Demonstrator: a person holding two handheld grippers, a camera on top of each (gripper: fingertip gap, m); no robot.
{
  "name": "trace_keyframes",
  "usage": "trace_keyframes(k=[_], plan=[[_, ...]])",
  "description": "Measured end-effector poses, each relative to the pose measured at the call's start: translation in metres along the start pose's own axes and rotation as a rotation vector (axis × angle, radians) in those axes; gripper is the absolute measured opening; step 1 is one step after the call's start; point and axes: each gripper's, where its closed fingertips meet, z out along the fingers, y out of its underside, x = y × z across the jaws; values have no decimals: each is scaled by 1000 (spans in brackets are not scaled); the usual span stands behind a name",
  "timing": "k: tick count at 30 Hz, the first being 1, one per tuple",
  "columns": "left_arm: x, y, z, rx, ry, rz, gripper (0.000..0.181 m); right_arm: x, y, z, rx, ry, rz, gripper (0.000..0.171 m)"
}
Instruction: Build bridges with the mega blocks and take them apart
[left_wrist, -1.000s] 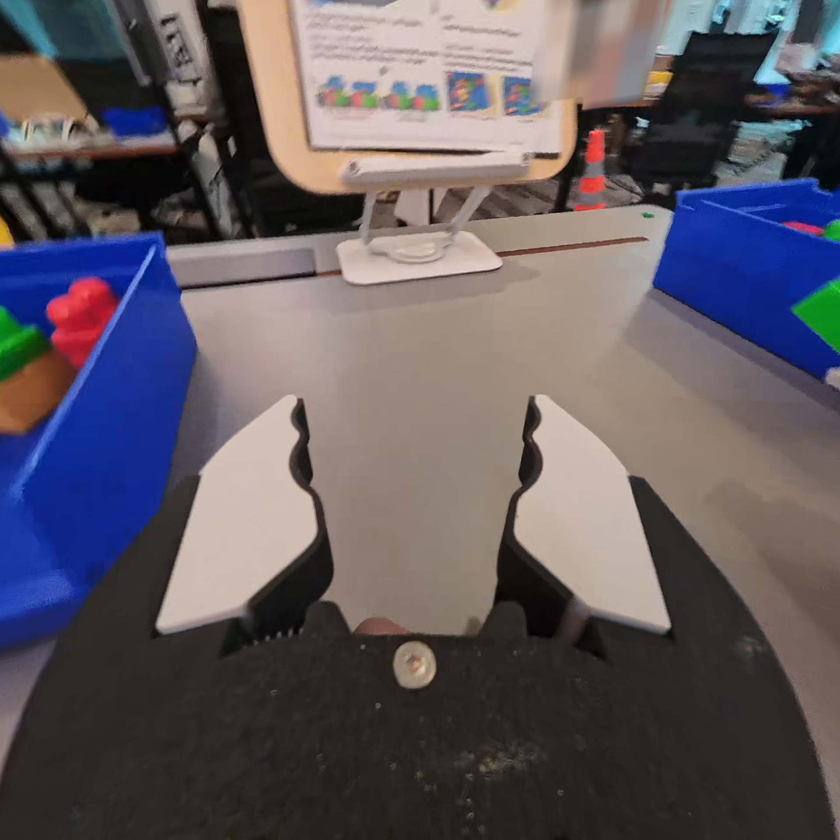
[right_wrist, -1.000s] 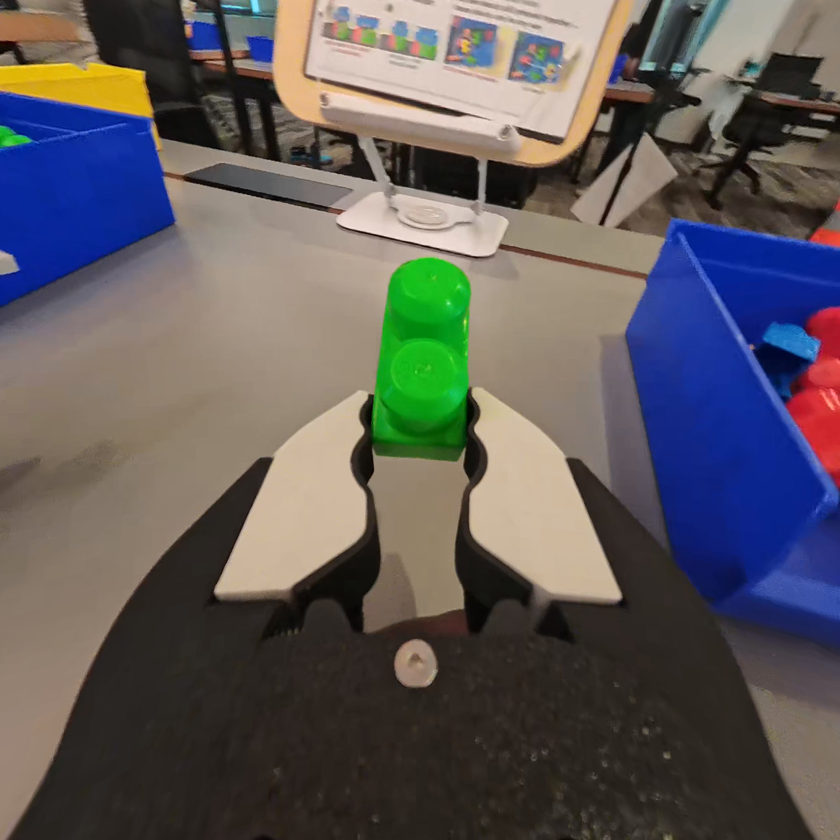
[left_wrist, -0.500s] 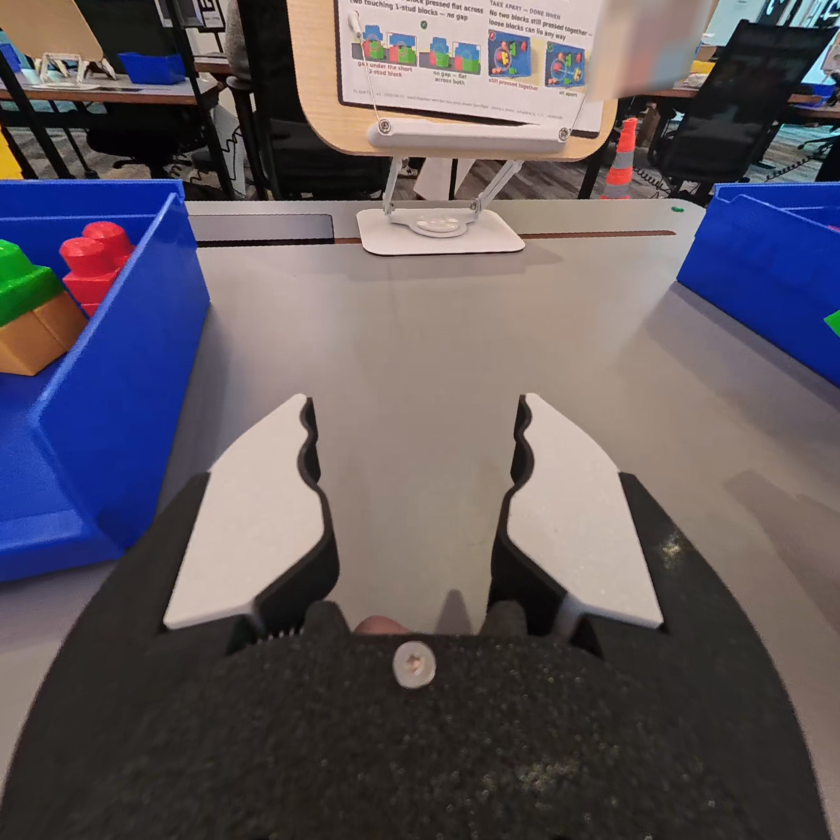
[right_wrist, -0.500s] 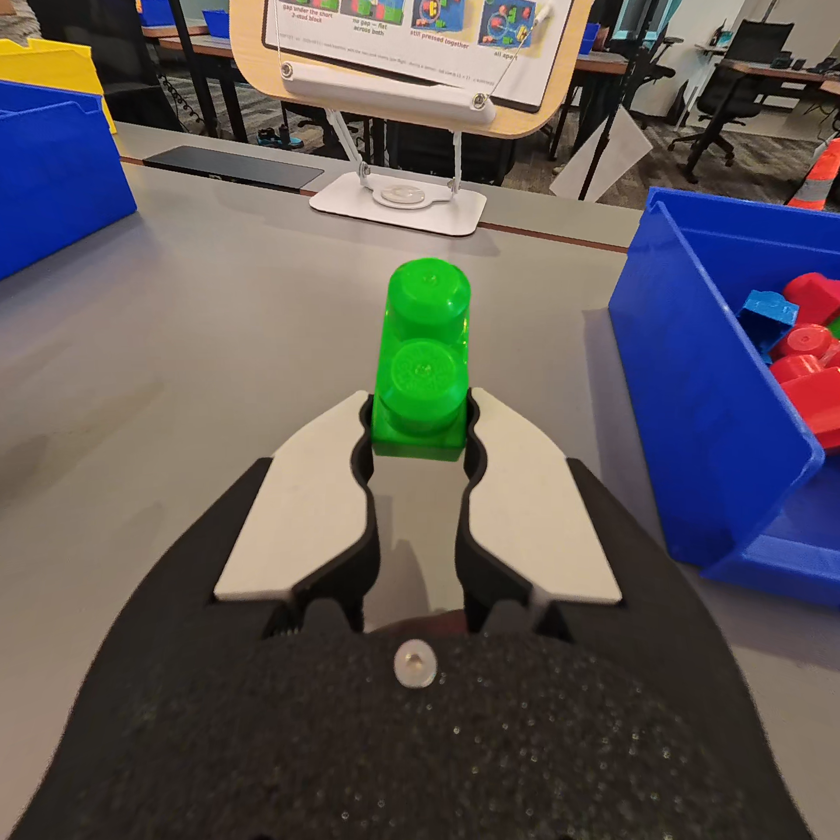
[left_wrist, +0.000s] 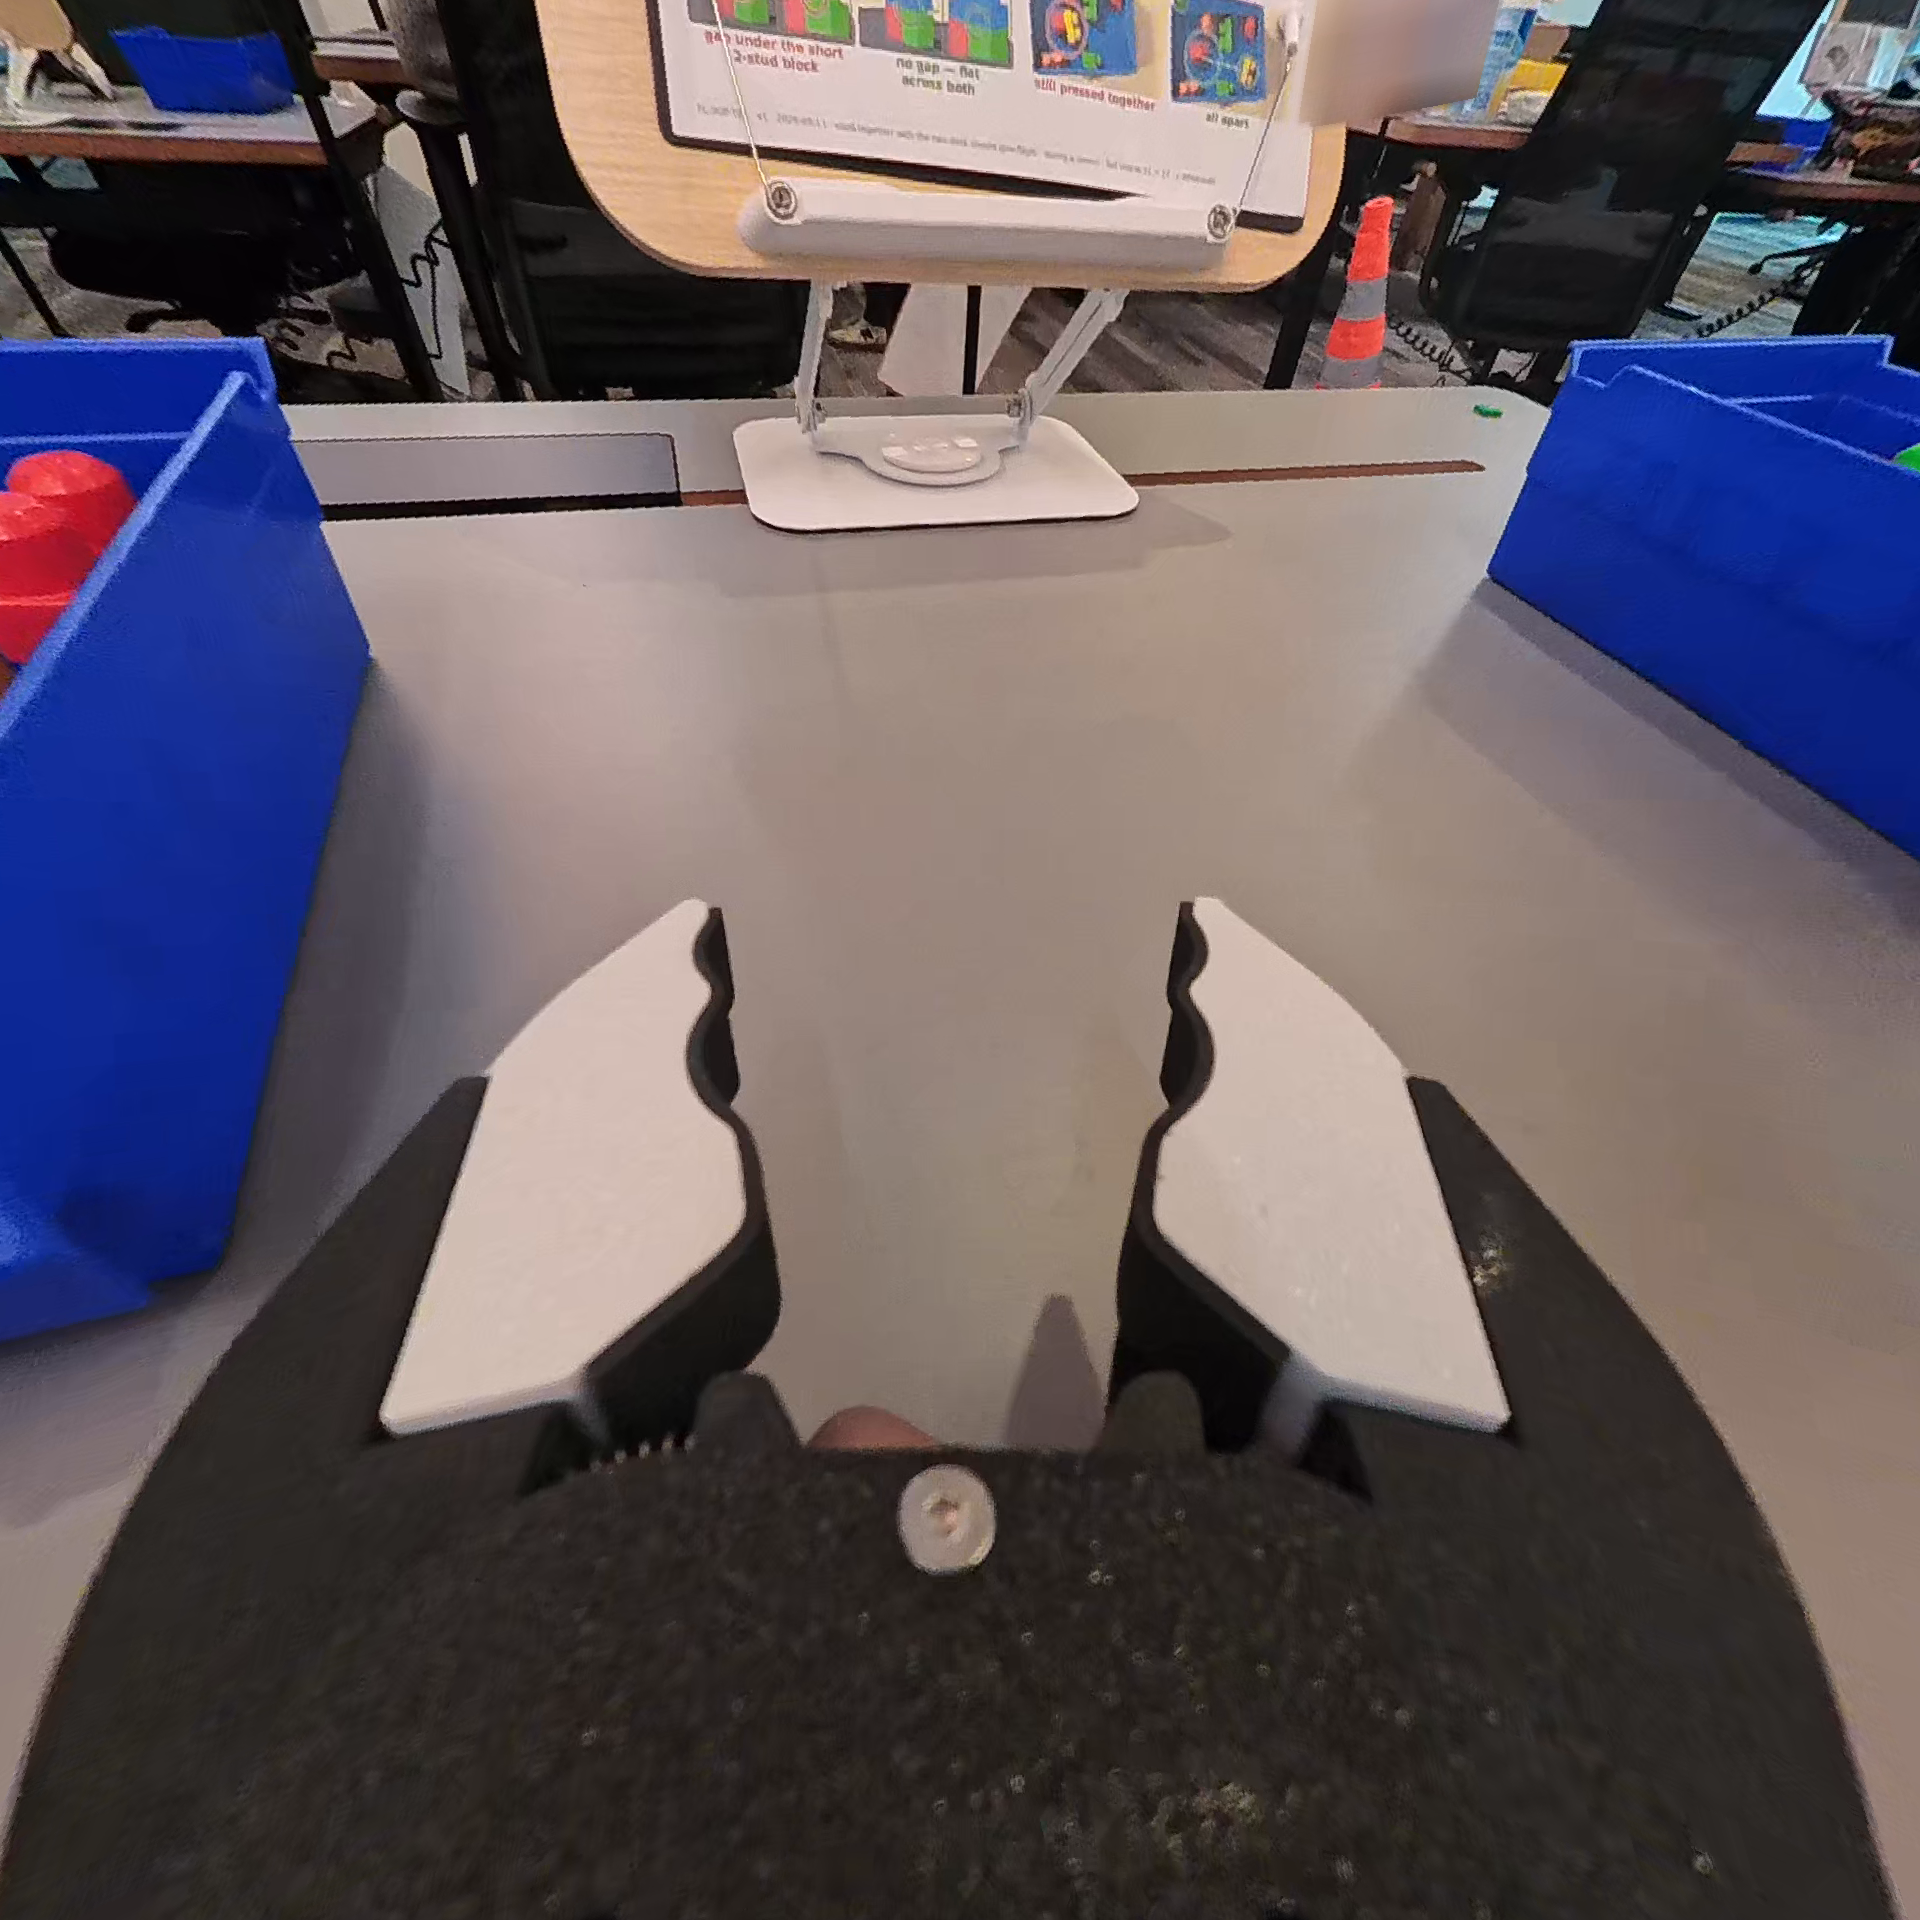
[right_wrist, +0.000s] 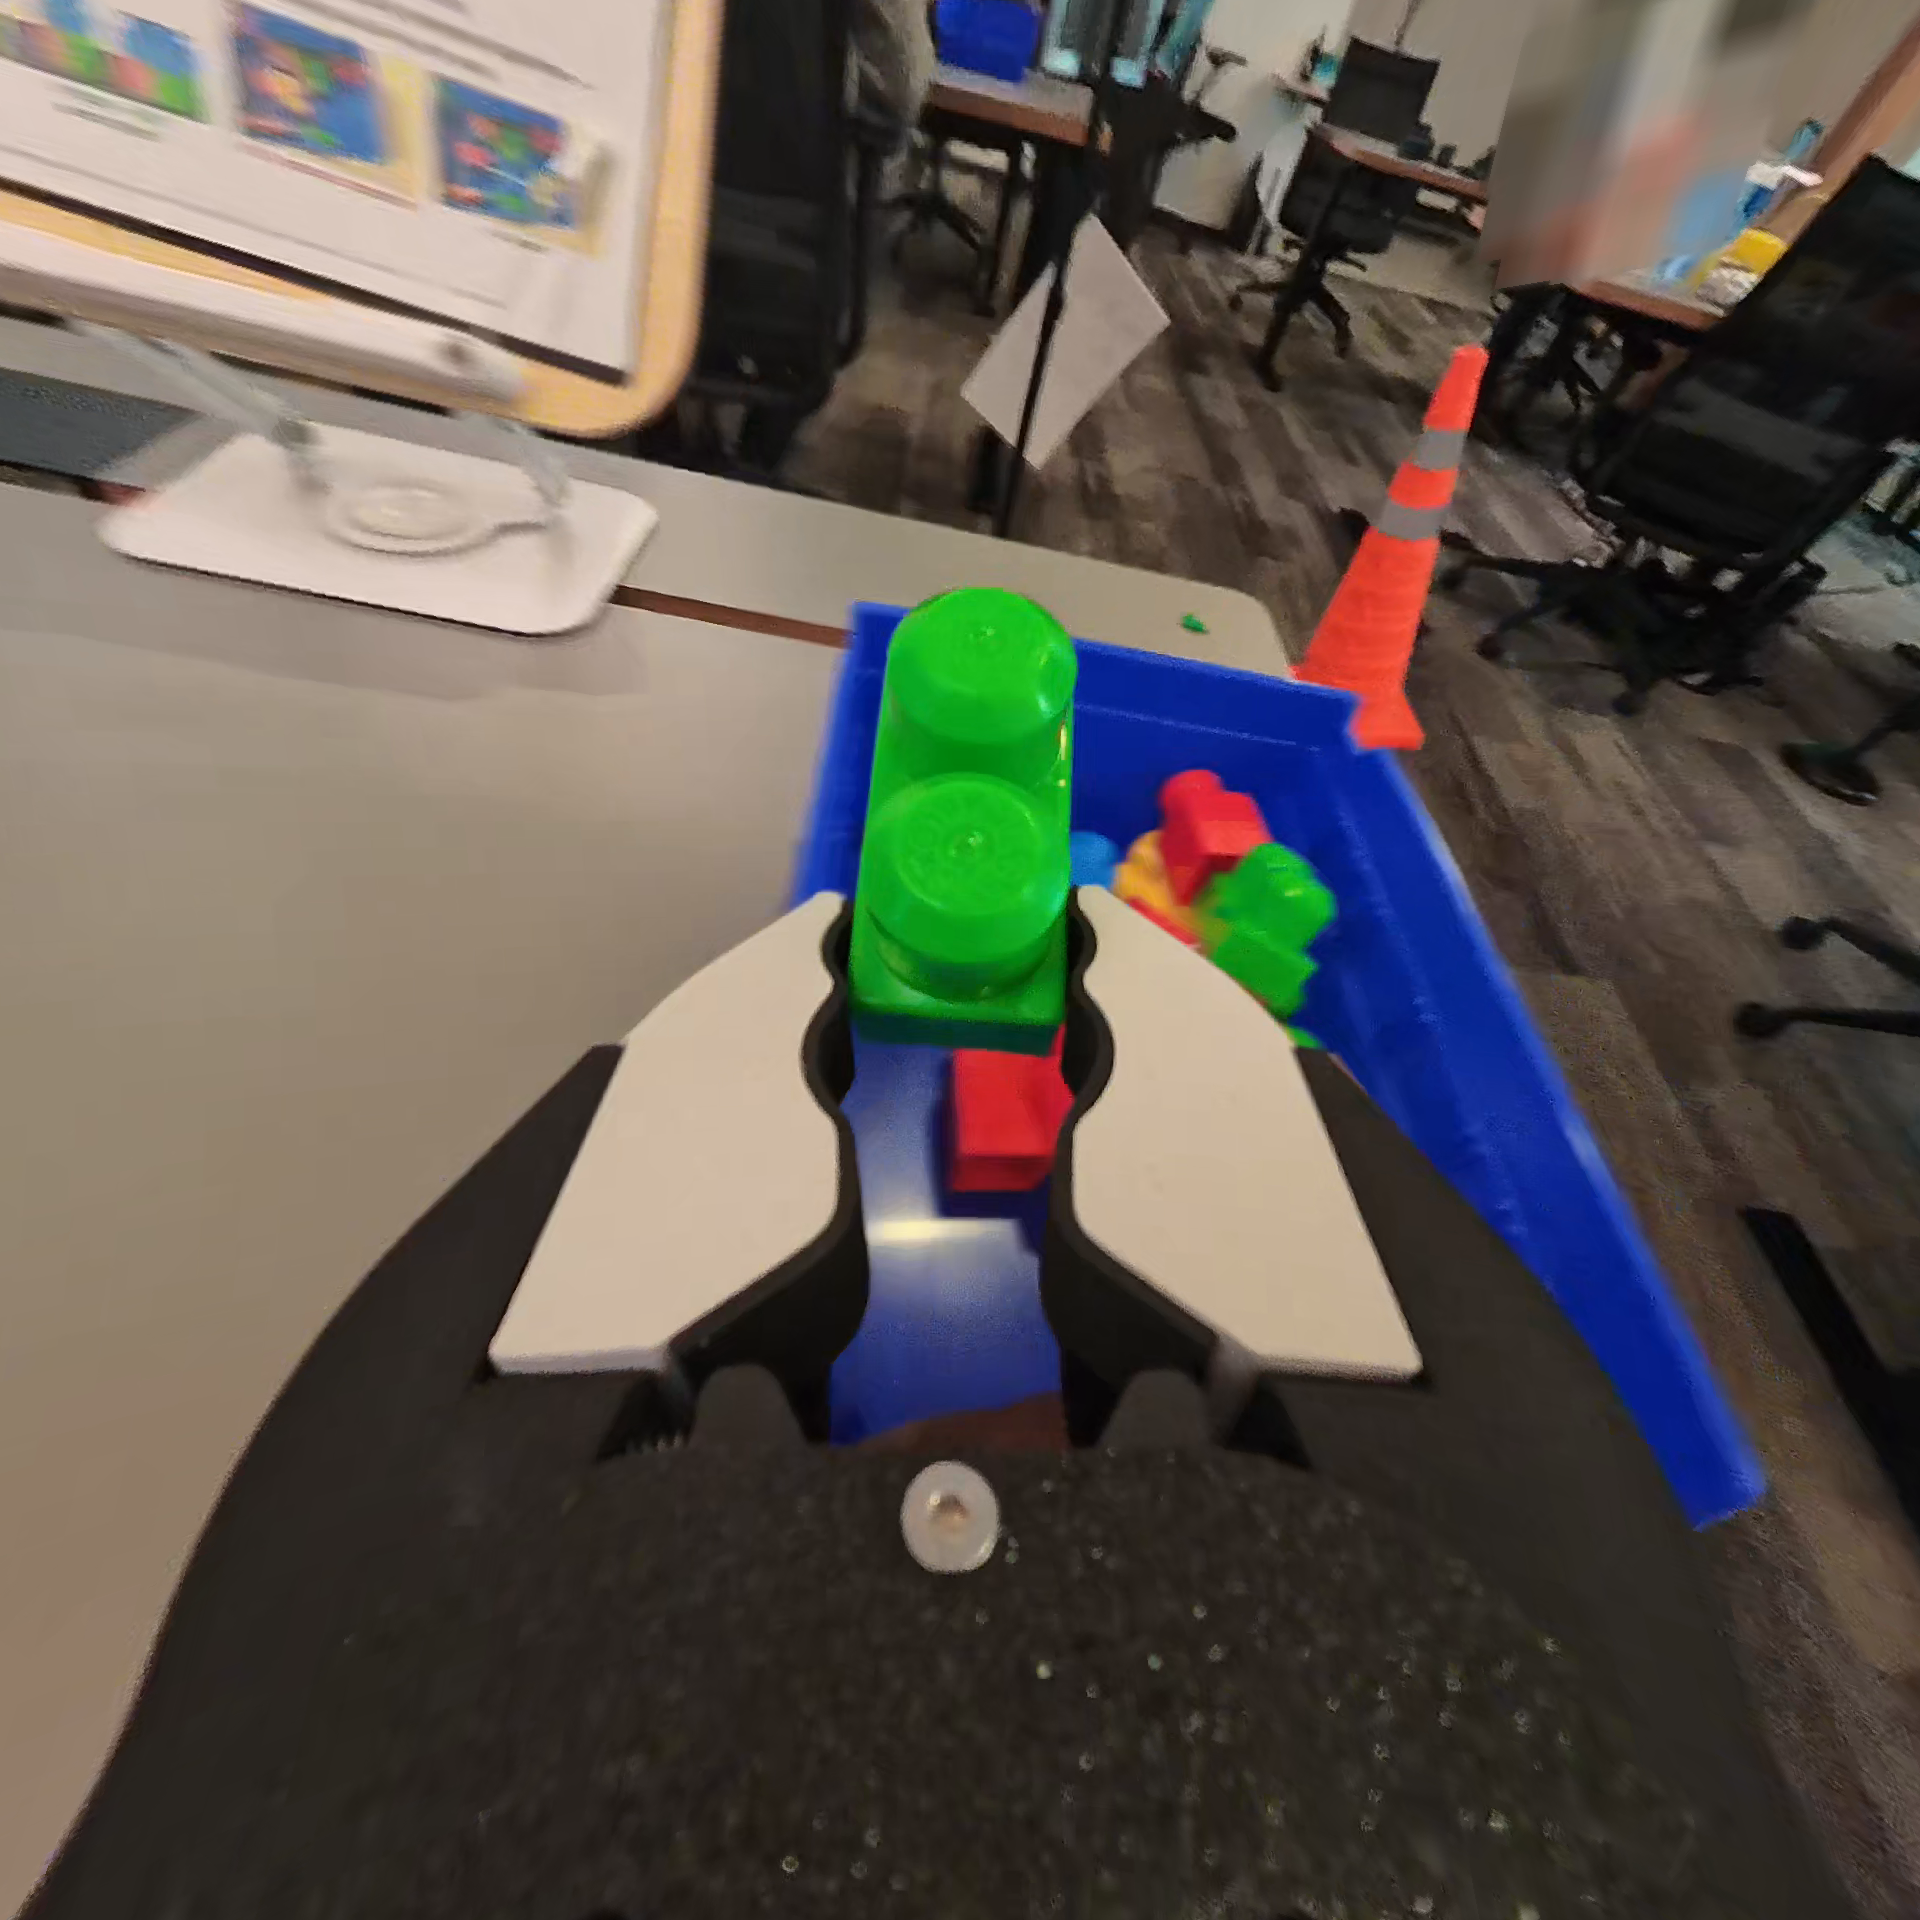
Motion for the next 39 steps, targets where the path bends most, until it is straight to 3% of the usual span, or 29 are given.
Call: trace_keyframes(k=[6, 11, 17, 25, 29, 34, 39], plan=[[2, 0, -1, -1, 3, 17, 79, 63, 13, 70, -133, 23, 11, 37], [2, -3, -3, 4, 3, 28, 78, 70, 35, 118, -248, -17, 24, 37], [4, -2, -3, 2, 6, 53, 77, 68, 49, 143, -314, -21, 28, 37], [8, 1, -2, -6, 15, 67, 76, 72, 62, 147, -371, -10, 23, 38], [9, 1, -2, -9, 21, 61, 76, 74, 56, 144, -342, -6, 12, 46], [9, 0, -3, -6, 23, 61, 76, 69, 18, 121, -240, -9, -13, 54], [8, -1, -2, -6, 17, 65, 76, 33, -37, 55, -61, -32, -62, 56]])
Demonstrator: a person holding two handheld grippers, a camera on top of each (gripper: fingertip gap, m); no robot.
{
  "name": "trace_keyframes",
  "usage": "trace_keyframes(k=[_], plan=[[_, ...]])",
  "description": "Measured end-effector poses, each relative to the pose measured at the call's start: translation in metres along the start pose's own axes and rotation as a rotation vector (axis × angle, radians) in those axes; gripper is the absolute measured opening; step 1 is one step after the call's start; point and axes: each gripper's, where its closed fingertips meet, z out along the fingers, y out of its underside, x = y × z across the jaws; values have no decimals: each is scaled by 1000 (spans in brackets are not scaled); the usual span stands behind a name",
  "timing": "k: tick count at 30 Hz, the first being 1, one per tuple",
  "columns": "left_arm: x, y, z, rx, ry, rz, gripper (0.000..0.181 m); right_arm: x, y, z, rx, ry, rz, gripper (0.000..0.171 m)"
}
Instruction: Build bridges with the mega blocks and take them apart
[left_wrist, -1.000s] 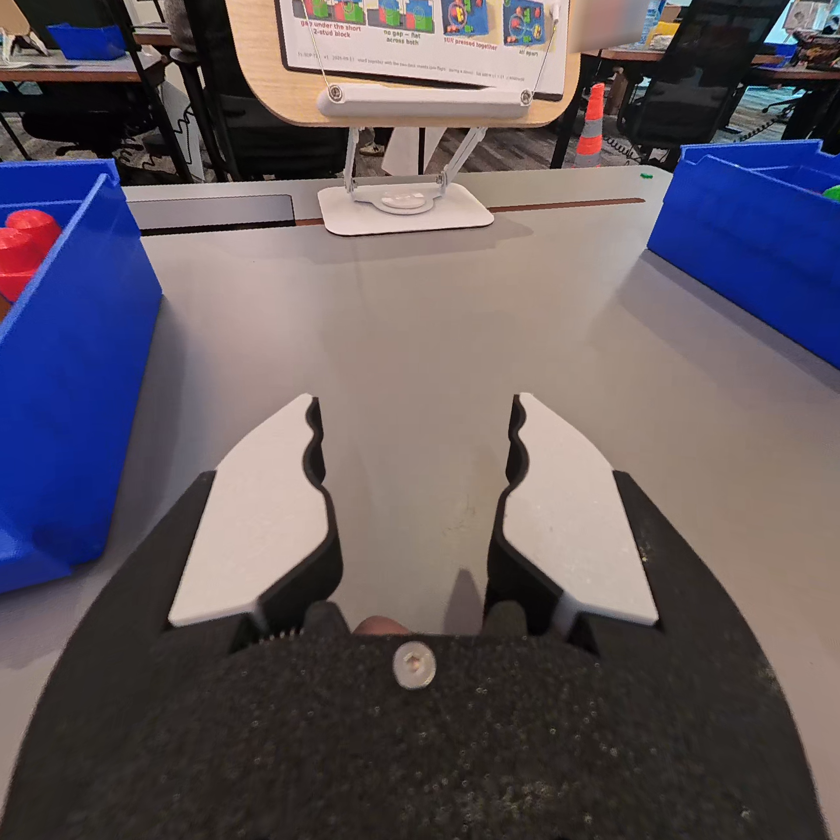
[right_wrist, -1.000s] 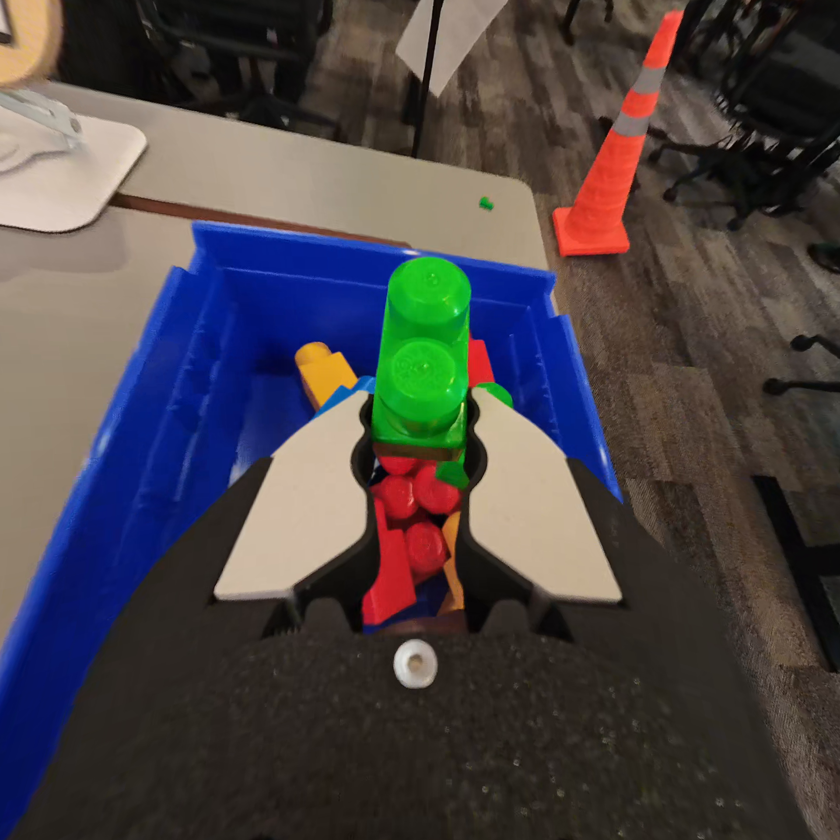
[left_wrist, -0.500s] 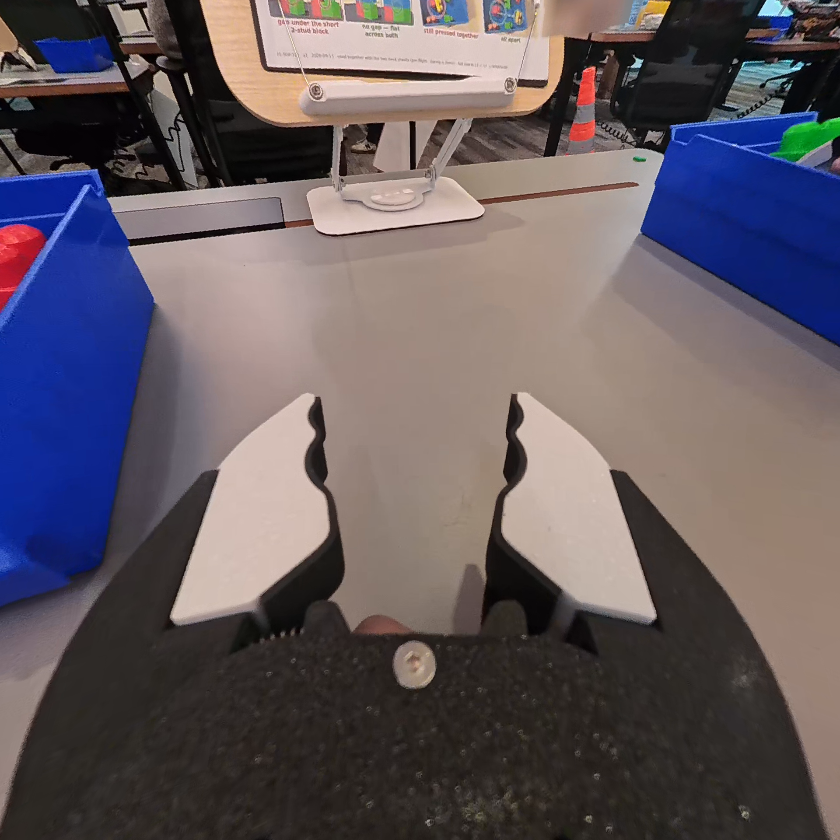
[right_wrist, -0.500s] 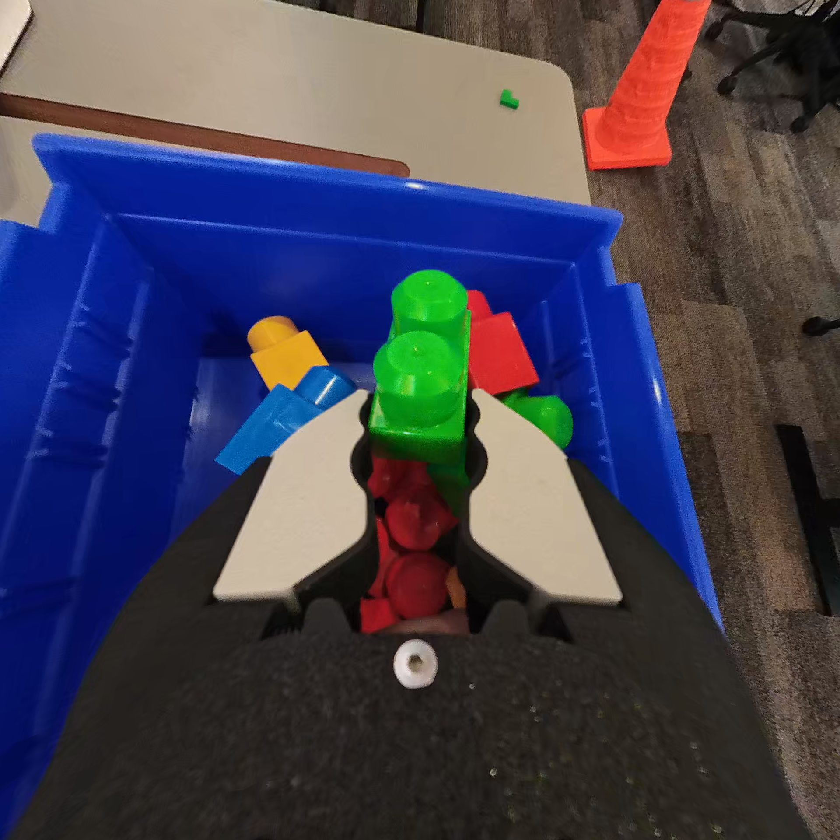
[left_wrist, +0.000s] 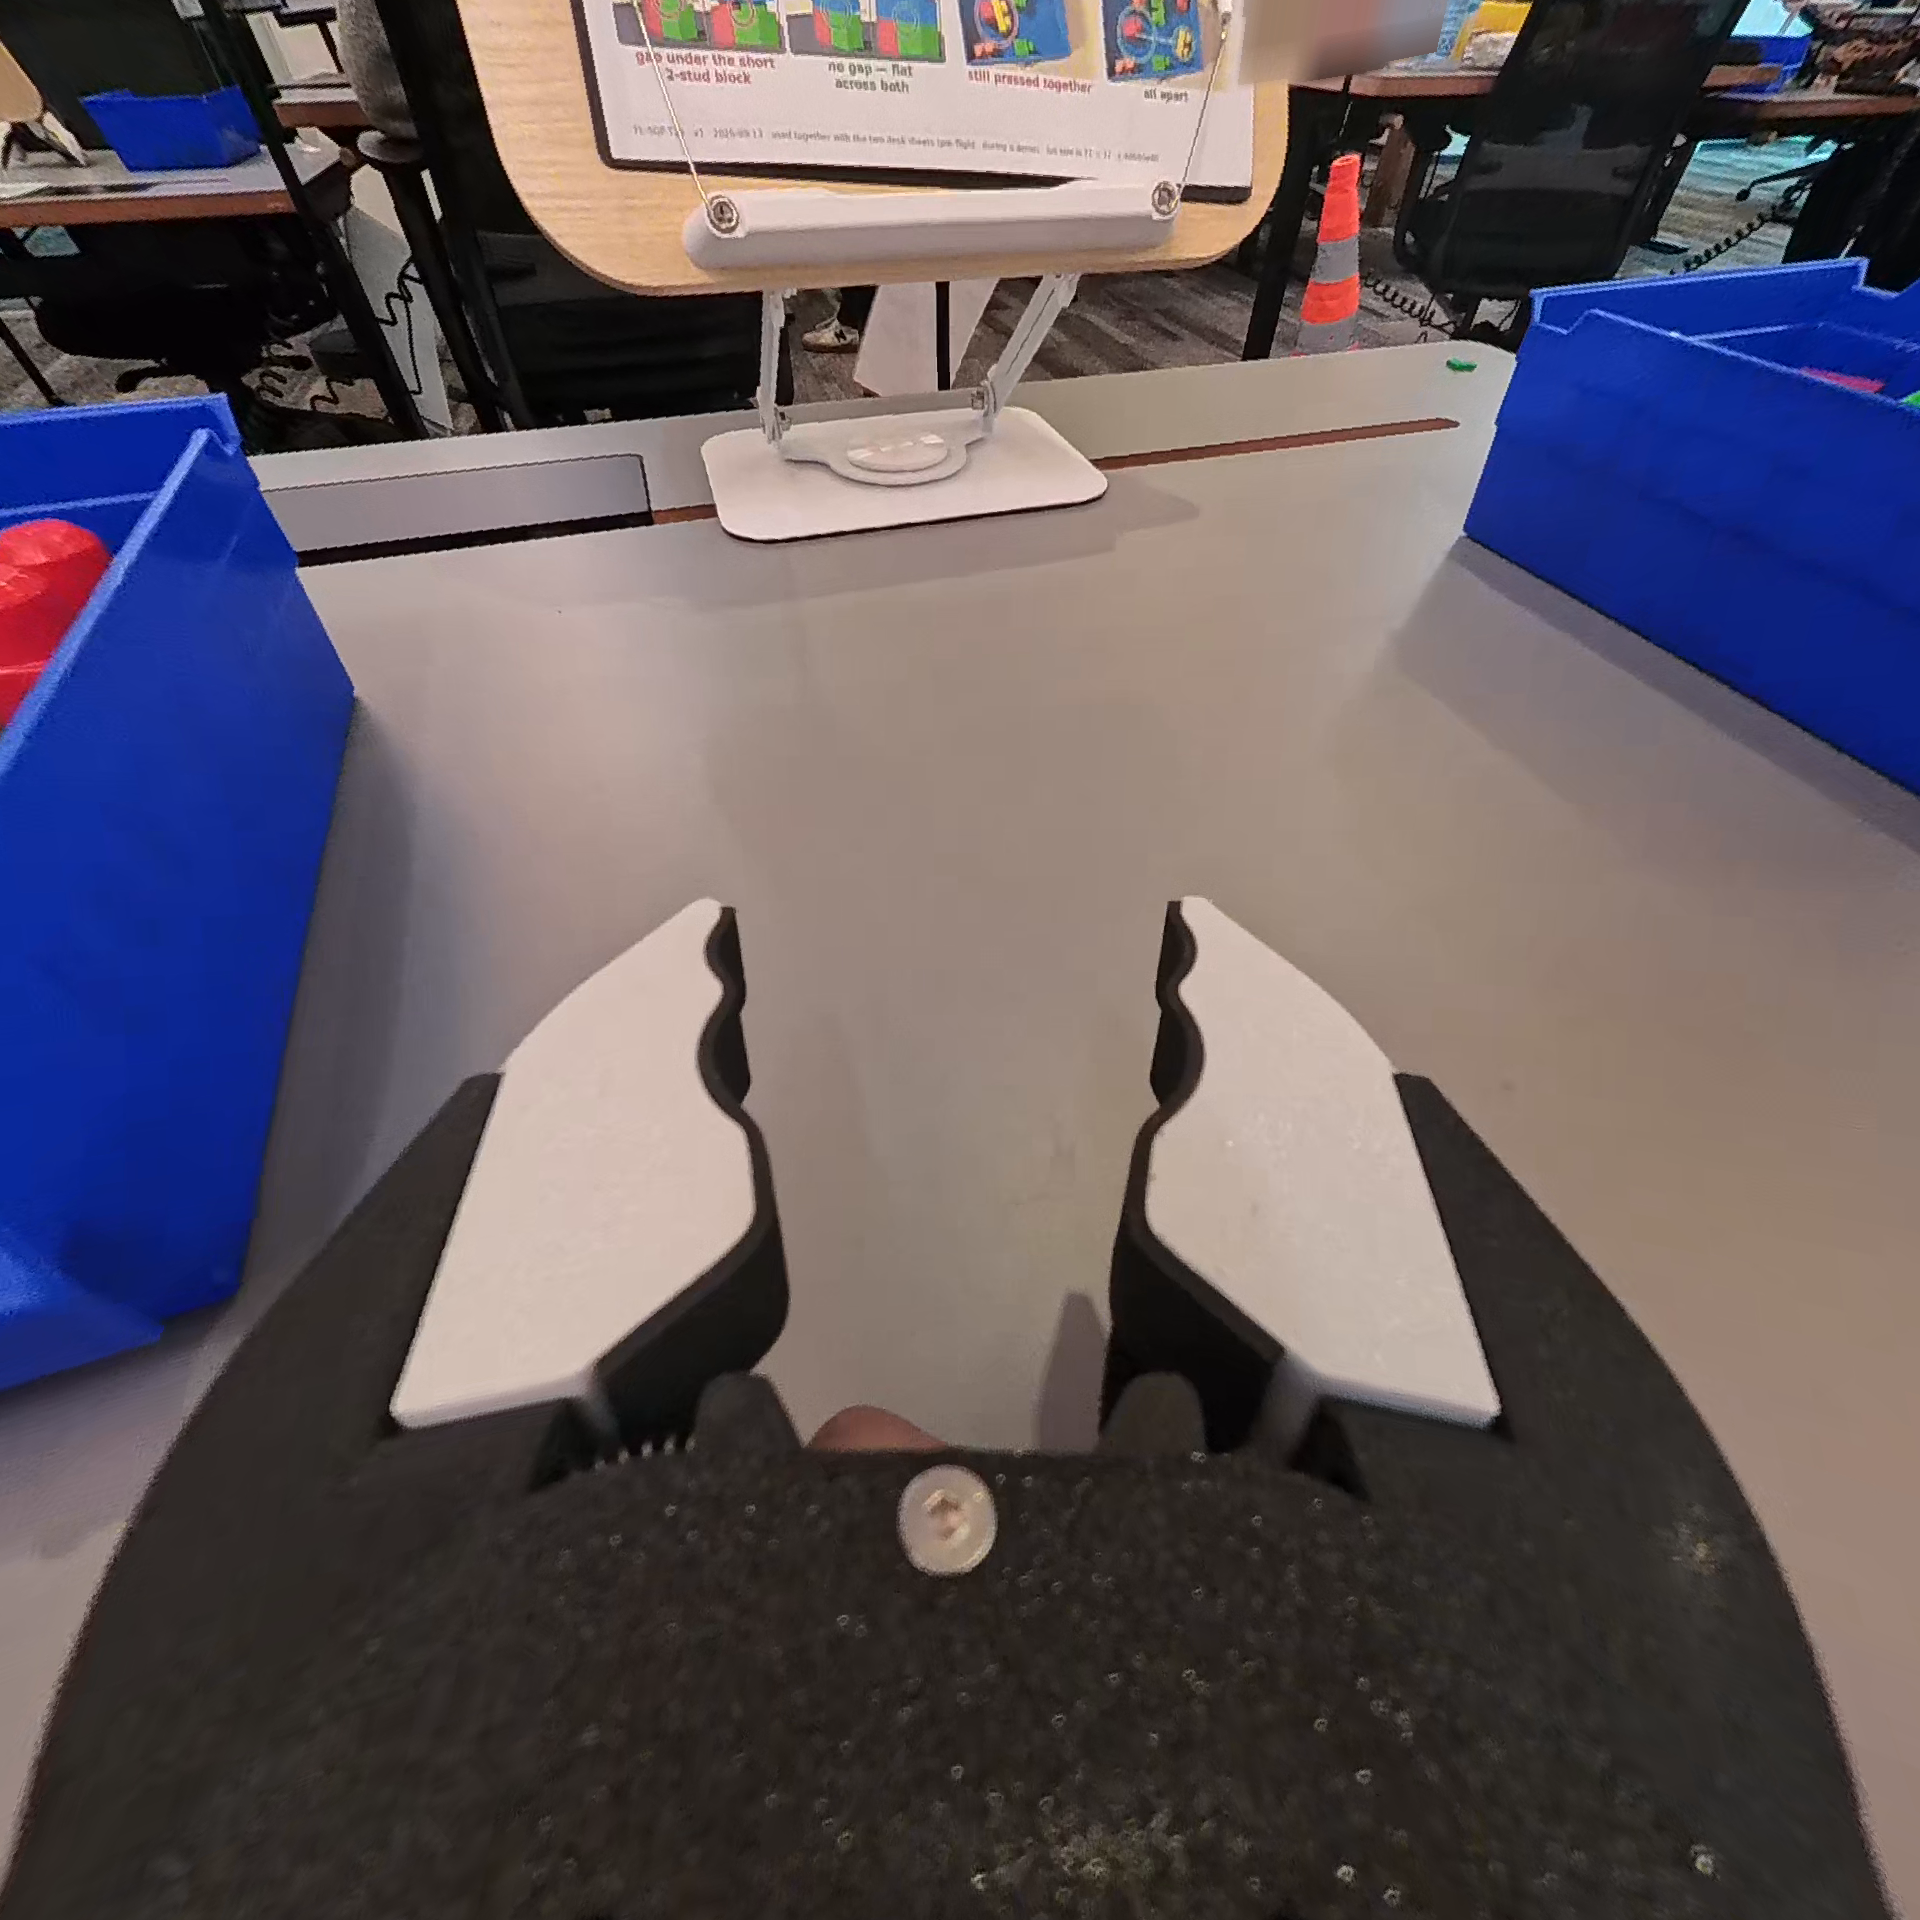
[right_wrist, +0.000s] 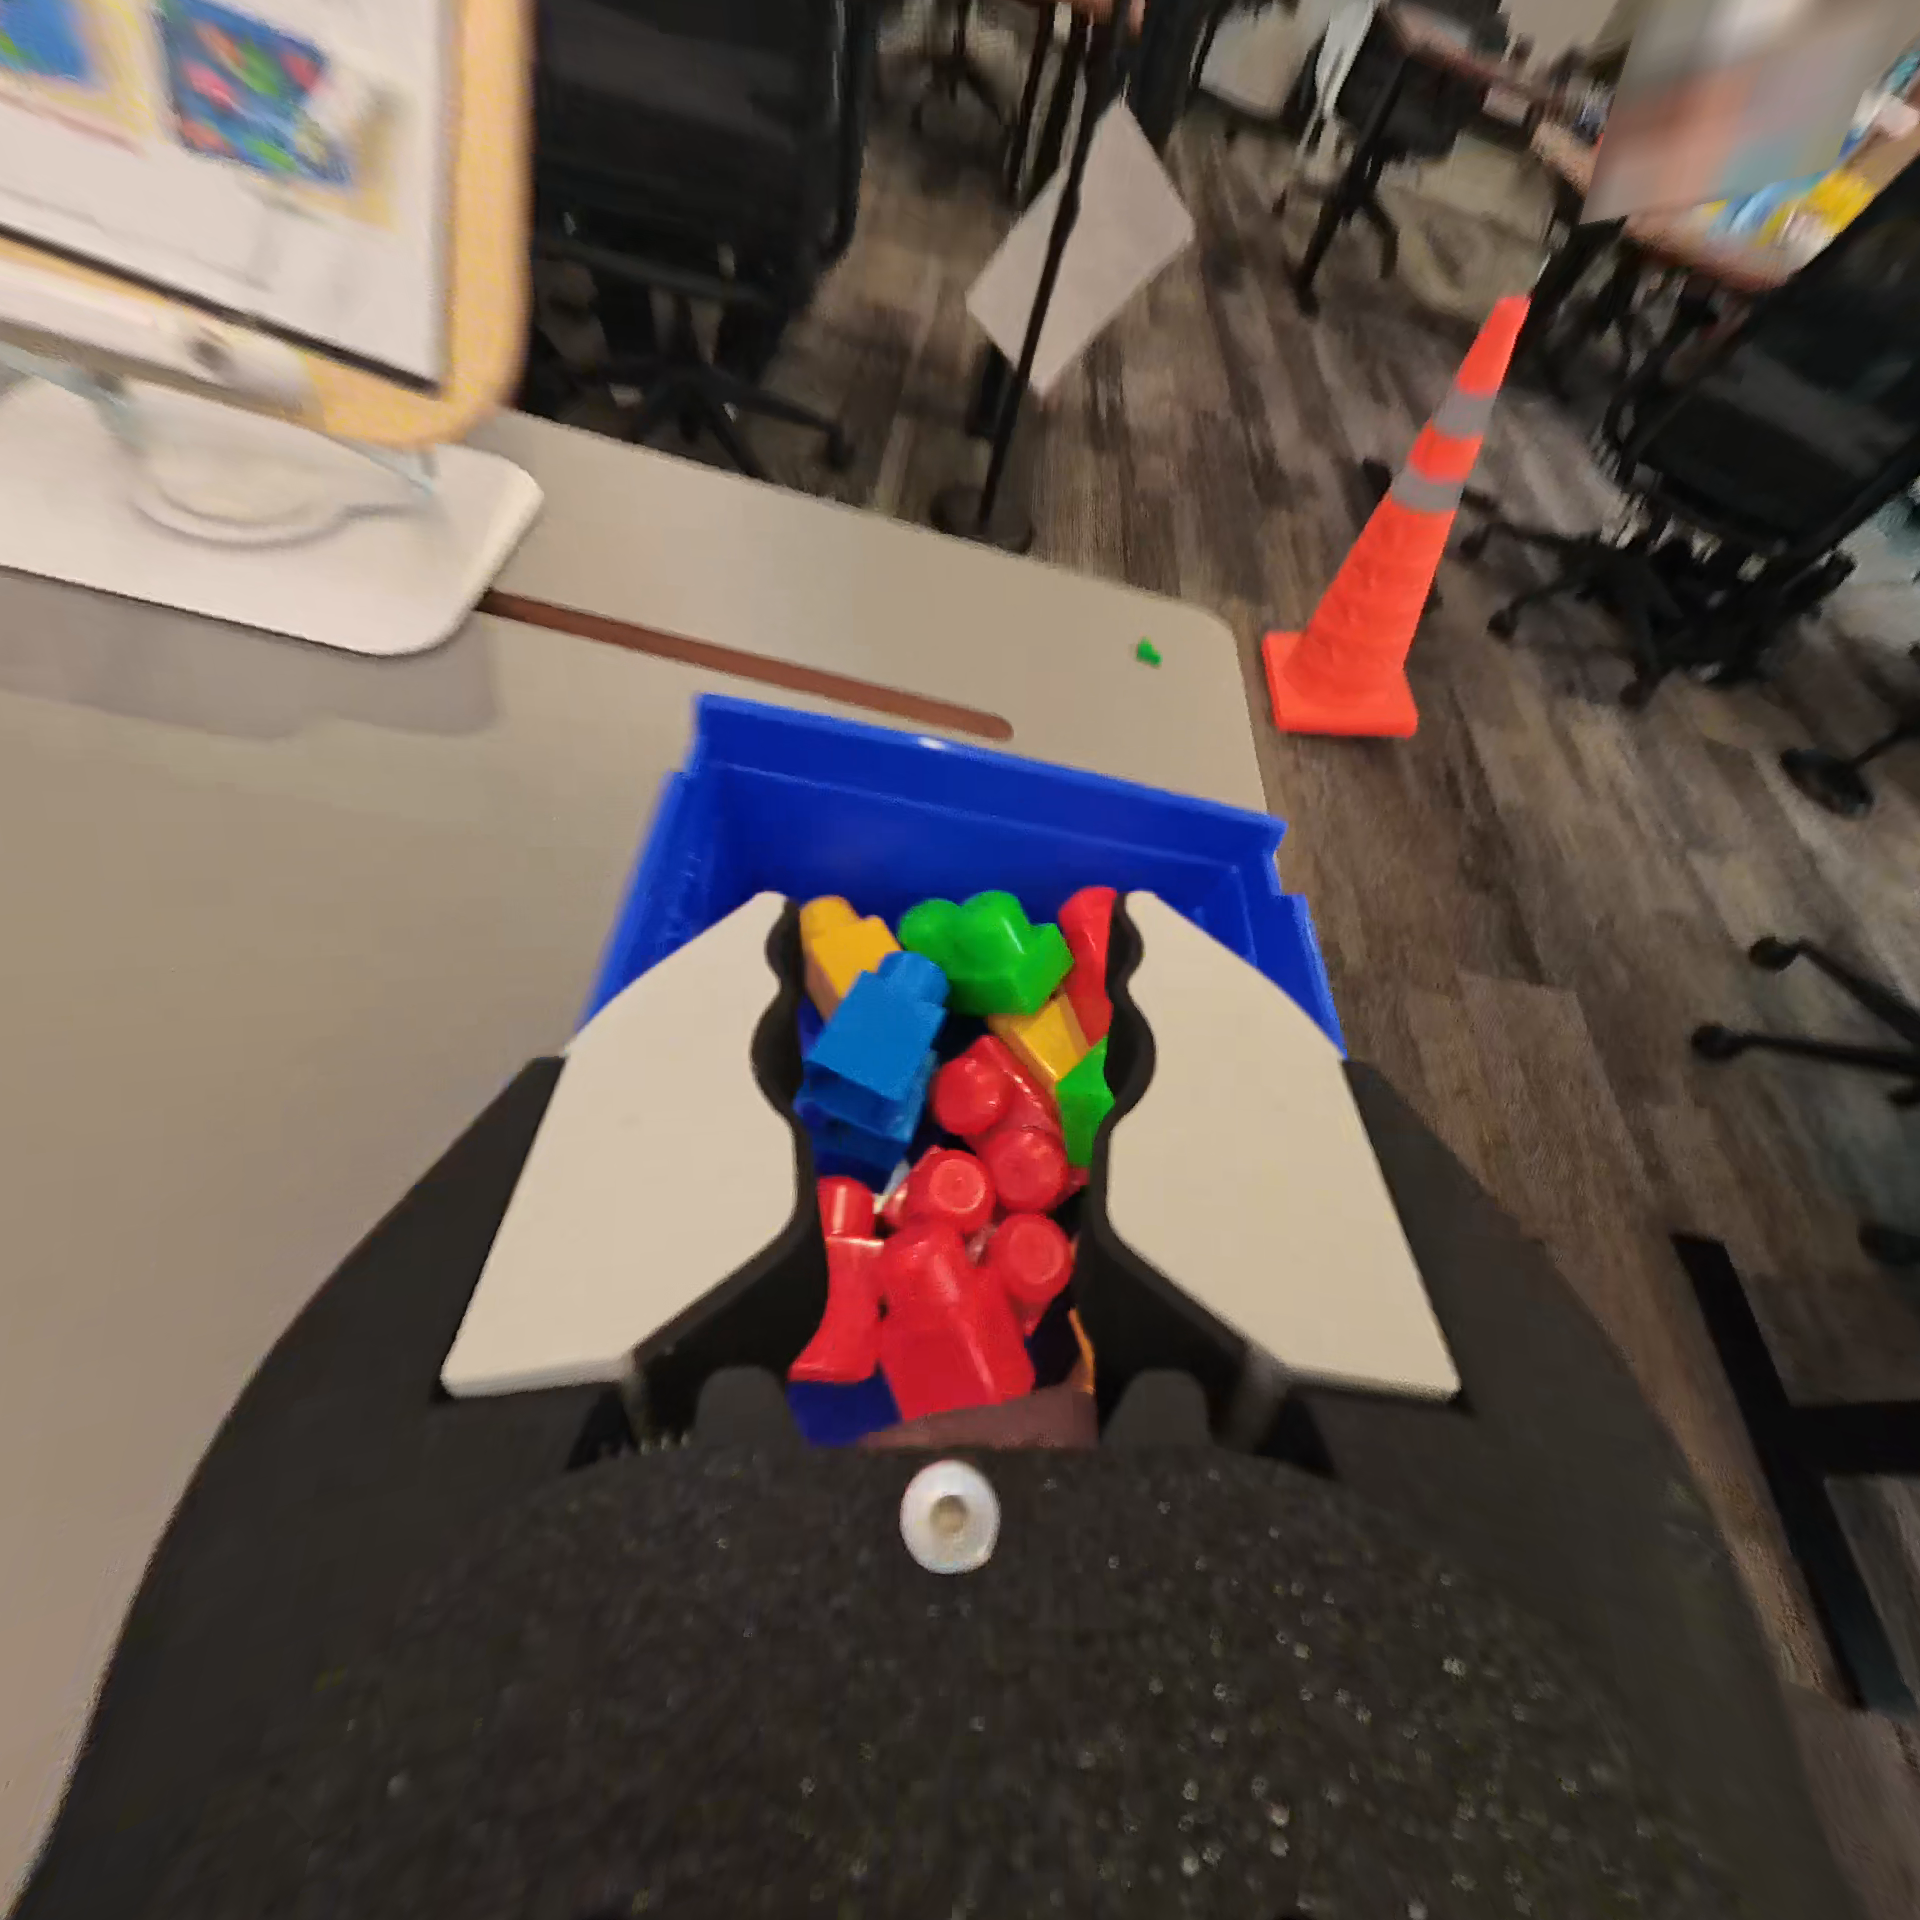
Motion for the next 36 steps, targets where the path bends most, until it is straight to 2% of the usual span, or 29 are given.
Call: trace_keyframes(k=[5, 9, 11, 16, 21, 32, 36], plan=[[-10, -2, 1, 3, -32, -6, 76, -62, -16, -73, 215, -25, 26, 56], [-21, -5, 1, 11, -68, -11, 77, -128, 9, -104, 343, -93, 113, 62], [-25, -4, 1, 8, -84, -9, 77, -157, 30, -110, 347, -104, 111, 62], [-32, 3, 1, -3, -96, -57, 77, -214, 75, -105, 223, -186, 83, 67], [-36, 8, 0, -22, -105, -77, 79, -220, 88, -99, 175, -215, 105, 72], [-36, 10, -3, -29, -111, -59, 78, -225, 95, -95, 154, -230, 85, 71], [-40, -10, -15, -4, -111, -54, 77, -224, 93, -96, 154, -236, 85, 70]])
